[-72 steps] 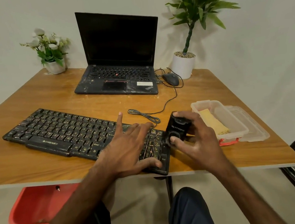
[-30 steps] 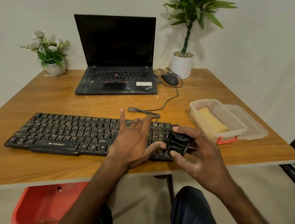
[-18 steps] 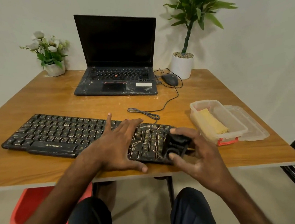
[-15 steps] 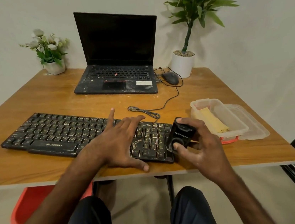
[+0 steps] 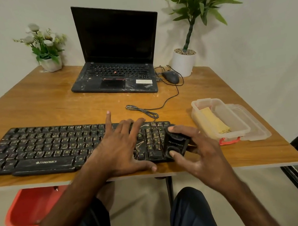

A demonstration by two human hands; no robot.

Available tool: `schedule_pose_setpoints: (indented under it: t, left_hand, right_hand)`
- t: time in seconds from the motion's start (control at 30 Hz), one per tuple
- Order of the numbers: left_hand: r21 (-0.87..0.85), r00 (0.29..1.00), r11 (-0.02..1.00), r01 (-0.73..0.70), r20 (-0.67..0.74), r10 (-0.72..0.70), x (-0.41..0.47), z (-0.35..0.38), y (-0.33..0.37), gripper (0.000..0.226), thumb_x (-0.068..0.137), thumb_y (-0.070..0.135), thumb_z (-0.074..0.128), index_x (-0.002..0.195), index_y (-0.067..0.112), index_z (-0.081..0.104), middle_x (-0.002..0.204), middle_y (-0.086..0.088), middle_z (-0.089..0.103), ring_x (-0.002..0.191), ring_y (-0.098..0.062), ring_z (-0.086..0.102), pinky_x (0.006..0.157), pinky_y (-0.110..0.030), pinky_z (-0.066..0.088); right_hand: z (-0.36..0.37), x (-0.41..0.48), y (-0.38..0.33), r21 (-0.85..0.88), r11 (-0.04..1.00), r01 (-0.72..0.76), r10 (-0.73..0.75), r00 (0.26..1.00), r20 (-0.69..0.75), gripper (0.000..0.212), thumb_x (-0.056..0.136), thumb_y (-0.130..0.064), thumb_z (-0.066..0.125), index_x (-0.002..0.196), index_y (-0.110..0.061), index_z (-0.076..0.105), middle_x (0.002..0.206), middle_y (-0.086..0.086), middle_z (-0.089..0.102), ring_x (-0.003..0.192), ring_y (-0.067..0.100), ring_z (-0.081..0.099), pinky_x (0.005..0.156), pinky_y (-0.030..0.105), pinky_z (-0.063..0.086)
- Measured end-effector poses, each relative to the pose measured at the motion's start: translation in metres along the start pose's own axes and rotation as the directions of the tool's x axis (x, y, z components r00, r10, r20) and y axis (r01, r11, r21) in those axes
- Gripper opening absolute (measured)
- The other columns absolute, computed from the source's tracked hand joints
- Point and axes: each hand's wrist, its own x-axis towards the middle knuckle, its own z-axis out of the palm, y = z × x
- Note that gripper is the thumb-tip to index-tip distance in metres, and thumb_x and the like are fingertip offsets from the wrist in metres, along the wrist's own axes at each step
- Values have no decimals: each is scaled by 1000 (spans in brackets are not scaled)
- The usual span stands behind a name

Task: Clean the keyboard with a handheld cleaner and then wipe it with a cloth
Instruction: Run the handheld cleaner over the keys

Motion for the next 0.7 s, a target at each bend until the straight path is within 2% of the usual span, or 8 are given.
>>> schedule_pose_setpoints:
  t: [0.07, 0.13, 0.27, 0.4, 0.53, 0.7]
  left_hand:
    - [16, 1000, 1000, -5, 9, 5, -1, 1, 1, 134, 63, 106, 14, 157, 14, -10, 160, -15, 29, 150, -28, 25, 113, -67, -19]
    - [26, 1000, 1000, -11, 2, 11, -2, 1, 2, 133, 64, 105, 12, 158, 13, -7, 160, -14, 29, 150, -26, 26, 113, -67, -18]
    - [36, 1000, 999, -10, 10, 9, -4, 0, 3, 130, 66, 104, 11, 158, 14, -4, 161, -12, 29, 150, -26, 27, 114, -67, -17]
    - [55, 1000, 998, -5, 20, 3, -4, -1, 4, 128, 66, 104, 10, 158, 15, -3, 160, -12, 28, 150, -25, 27, 113, -67, -16]
    - [68, 999, 998, -17, 28, 15, -3, -1, 4, 127, 66, 104, 8, 158, 16, 0, 159, -13, 30, 149, -25, 28, 114, -66, -18]
    - [73, 1000, 997, -23, 17, 21, -4, 0, 5, 128, 65, 104, 7, 158, 16, 4, 158, -12, 32, 148, -25, 30, 115, -65, -17]
  right_hand:
    - [-5, 3, 7, 8, 998, -57, 58, 998, -36, 65, 82, -3, 76, 132, -34, 48, 126, -28, 52, 114, 8, 60, 87, 26, 57]
    - [-5, 3, 5, 41, 996, -74, 75, 997, -33, 65, 82, -2, 76, 132, -34, 48, 124, -28, 53, 112, 8, 61, 85, 25, 57]
    - [1, 1, -2, 17, 1000, 17, -18, 999, 48, 66, 83, -3, 76, 134, -33, 48, 129, -30, 51, 115, 4, 60, 87, 17, 53]
    - [-8, 6, 6, 17, 999, -34, 33, 999, 19, 65, 82, -3, 76, 133, -32, 48, 125, -32, 51, 113, 5, 60, 87, 22, 55]
    - [-3, 1, 0, 20, 999, 48, -50, 992, 113, 63, 83, -6, 76, 135, -31, 49, 128, -29, 52, 114, 6, 61, 89, 22, 55]
    - [-10, 21, 19, -51, 998, -36, 39, 998, 47, 66, 84, -6, 75, 134, -38, 46, 125, -33, 52, 113, 6, 61, 88, 29, 57]
